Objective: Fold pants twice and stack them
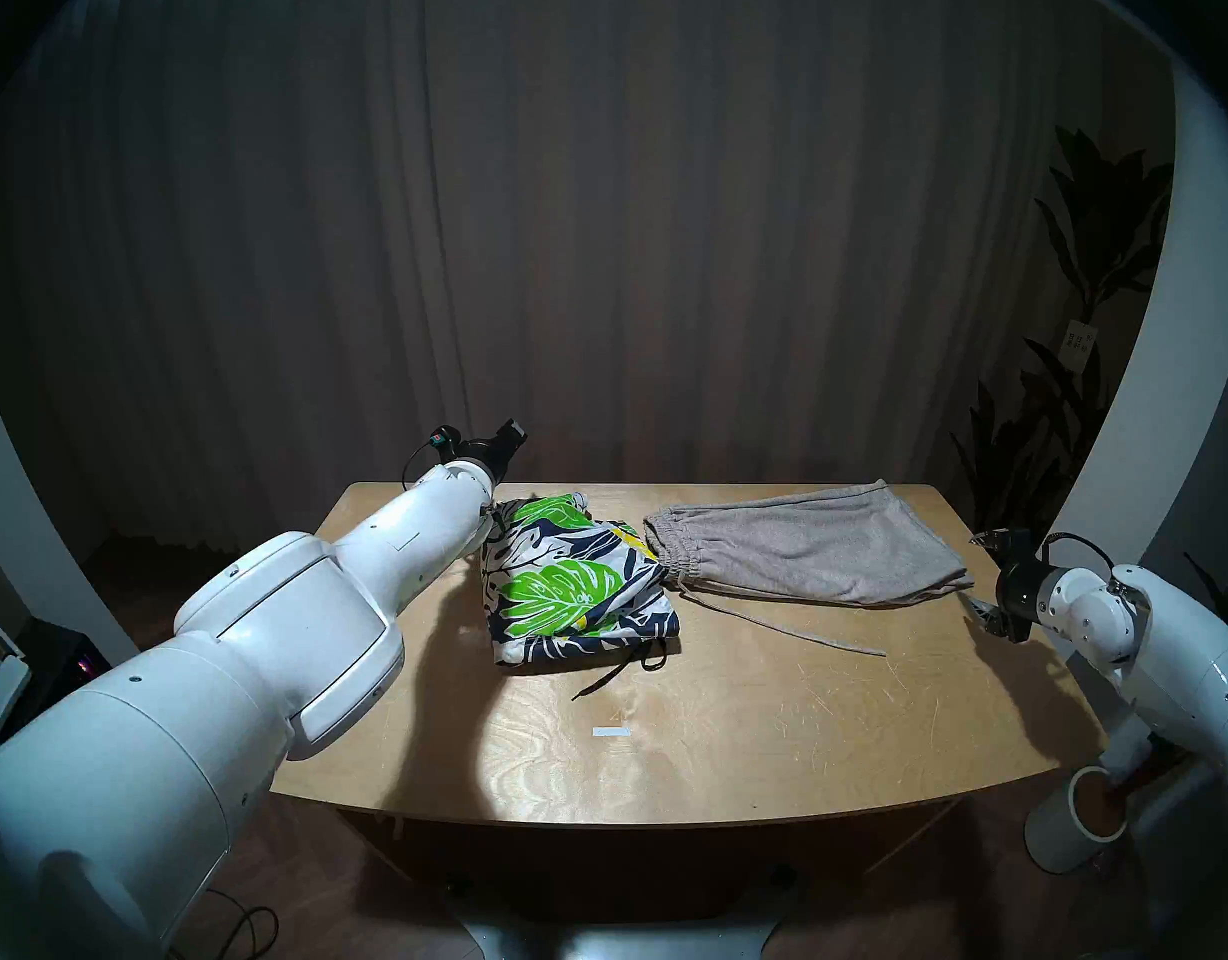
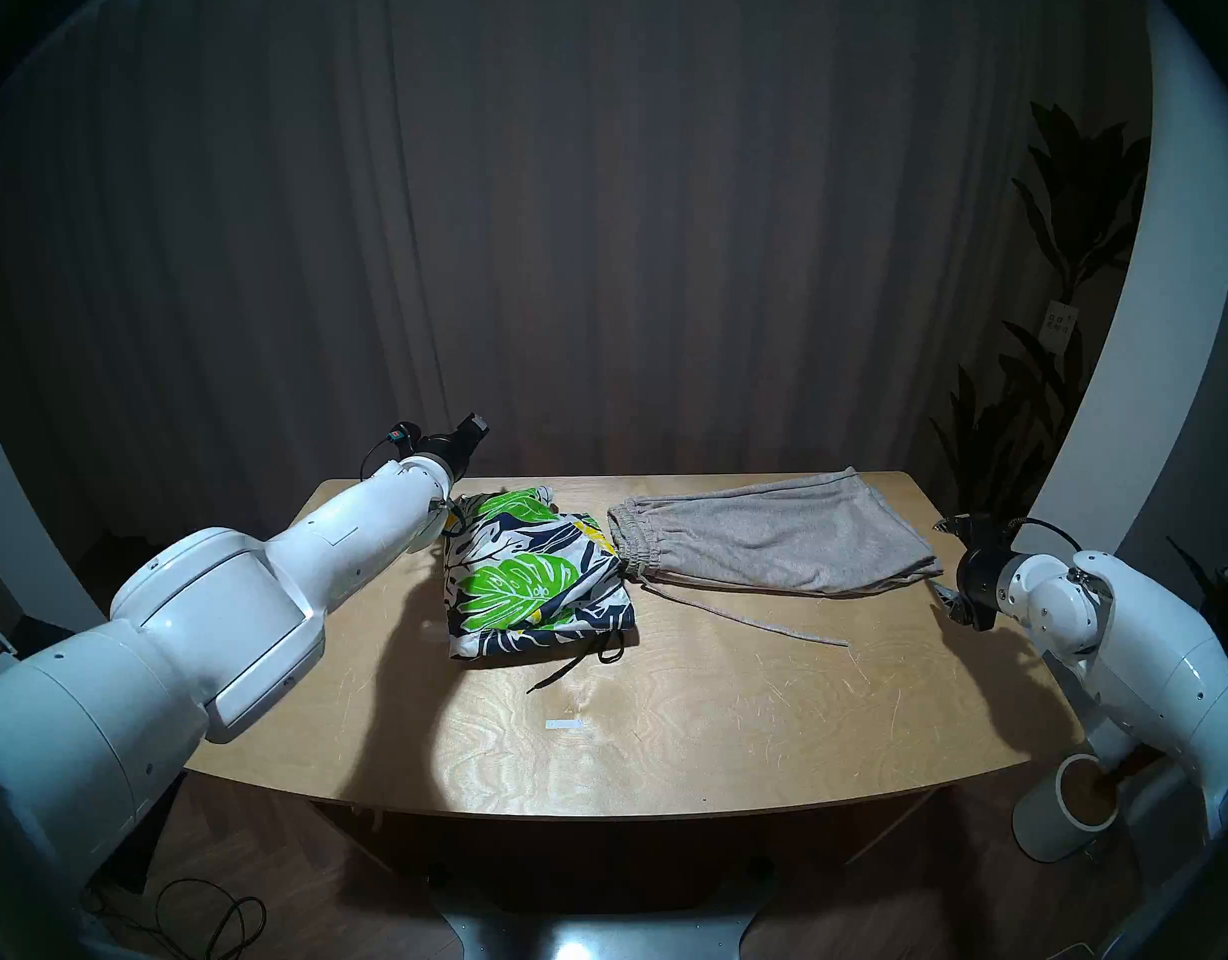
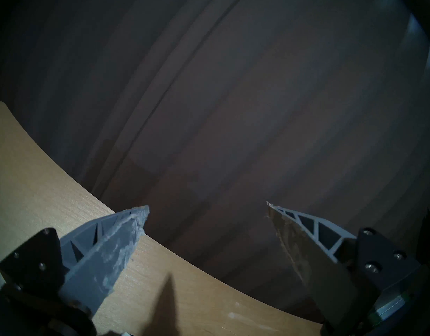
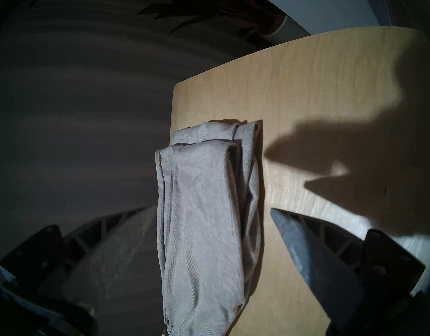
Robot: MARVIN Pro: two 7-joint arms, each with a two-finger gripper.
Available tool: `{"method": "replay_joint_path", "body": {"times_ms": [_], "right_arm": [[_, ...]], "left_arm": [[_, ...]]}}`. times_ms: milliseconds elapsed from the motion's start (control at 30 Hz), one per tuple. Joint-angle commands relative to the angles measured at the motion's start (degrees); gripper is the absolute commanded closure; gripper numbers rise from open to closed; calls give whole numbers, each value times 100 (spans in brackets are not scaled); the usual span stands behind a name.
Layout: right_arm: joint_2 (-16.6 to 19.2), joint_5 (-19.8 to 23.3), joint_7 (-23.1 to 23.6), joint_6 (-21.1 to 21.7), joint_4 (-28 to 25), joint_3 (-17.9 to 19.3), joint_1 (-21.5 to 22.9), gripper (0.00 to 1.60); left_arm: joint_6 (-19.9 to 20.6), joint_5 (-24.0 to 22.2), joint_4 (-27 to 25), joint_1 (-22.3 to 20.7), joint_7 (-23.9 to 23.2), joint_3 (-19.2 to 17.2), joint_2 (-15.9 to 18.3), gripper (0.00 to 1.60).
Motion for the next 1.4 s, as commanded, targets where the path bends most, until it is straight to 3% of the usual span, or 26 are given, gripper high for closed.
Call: {"method": "replay_joint_path", "body": {"times_ms": [0, 567, 1367], "right_arm": [[153, 78, 107, 54, 17, 141, -76, 0], [213, 309, 280, 279, 37, 265, -284, 0], [201, 365, 702, 481, 66, 300, -566, 0]], "left_arm": [[-143, 277, -123, -100, -271, 239, 185, 0], [-384, 894, -300, 7, -825, 900, 659, 0], [-815, 1577, -850, -61, -1760, 1536, 1229, 0]]}}
